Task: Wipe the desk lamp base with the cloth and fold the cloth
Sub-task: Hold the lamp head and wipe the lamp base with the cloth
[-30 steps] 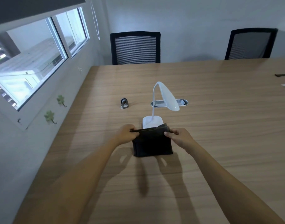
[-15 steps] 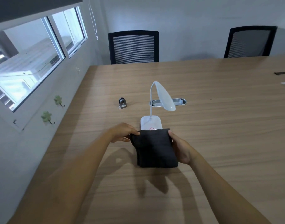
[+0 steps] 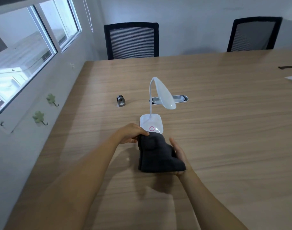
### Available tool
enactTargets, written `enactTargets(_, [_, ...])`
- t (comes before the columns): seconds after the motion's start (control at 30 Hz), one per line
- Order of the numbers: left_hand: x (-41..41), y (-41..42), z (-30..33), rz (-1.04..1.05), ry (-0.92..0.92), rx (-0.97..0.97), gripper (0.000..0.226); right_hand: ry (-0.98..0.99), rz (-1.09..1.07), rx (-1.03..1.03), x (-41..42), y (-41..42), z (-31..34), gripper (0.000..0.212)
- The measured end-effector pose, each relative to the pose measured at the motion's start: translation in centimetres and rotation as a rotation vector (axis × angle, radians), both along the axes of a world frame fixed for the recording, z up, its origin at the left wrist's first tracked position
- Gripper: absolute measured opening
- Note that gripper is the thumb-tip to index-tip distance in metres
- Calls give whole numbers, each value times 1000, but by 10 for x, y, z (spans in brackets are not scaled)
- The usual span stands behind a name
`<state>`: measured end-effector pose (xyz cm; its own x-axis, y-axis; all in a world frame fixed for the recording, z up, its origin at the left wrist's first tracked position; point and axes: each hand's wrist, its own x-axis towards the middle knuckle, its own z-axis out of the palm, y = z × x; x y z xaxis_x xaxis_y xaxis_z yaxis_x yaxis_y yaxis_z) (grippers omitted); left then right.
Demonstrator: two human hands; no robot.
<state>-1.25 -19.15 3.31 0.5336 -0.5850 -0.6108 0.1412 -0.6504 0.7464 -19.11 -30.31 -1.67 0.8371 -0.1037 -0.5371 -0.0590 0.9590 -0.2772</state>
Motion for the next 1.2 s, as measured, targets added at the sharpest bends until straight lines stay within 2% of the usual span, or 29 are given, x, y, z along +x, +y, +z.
enactTargets(0.07, [1, -3, -3, 11, -13, 5, 16, 40, 34, -157, 7, -2, 1, 44])
enactTargets(0.1, [1, -5, -4, 6, -33, 8, 16, 55, 51, -207, 7, -2, 6, 49])
enactTargets(0.17, [5, -12, 0, 35, -83, -9, 33, 64, 83, -216, 5, -11, 9, 61])
enactTargets(0.3, [24, -25, 38, 263, -136, -159, 72, -51, 70, 42, 2, -30, 9, 46])
enactTargets(0.4, [44, -33, 73, 291, -123, -327, 96, 70, -64, -374, 22, -39, 11, 39])
enactTargets(0.47, [43, -39, 94, 225, -85, -403, 118, 115, -129, -671, 32, -37, 24, 33])
enactTargets(0.53, [33, -48, 115, 131, -71, -450, 130, 230, -225, -917, 43, -37, 30, 29])
enactTargets(0.6, [24, -59, 129, 64, -97, -455, 130, 356, -276, -1047, 58, -33, 27, 38])
enactTargets(0.67, [24, -65, 131, 17, -145, -397, 120, 386, -261, -1138, 80, -21, 25, 43])
enactTargets(0.77, [29, -71, 123, -19, -197, -335, 60, 436, -209, -1221, 105, -2, 24, 54])
enactTargets(0.8, [31, -73, 120, -19, -194, -328, 55, 469, -151, -1274, 111, 0, 22, 64])
enactTargets(0.9, [32, -75, 114, -37, -199, -329, 72, 556, 169, -1556, 117, 3, 24, 66])
enactTargets(0.97, [31, -76, 112, -33, -184, -344, 77, 566, 377, -1629, 113, 4, 24, 65])
enactTargets(1.07, [30, -76, 111, -34, -161, -367, 95, 544, 446, -1770, 108, 7, 6, 72])
enactTargets(1.2, [26, -77, 112, -17, -164, -415, 91, 450, 502, -2069, 98, 4, -29, 79])
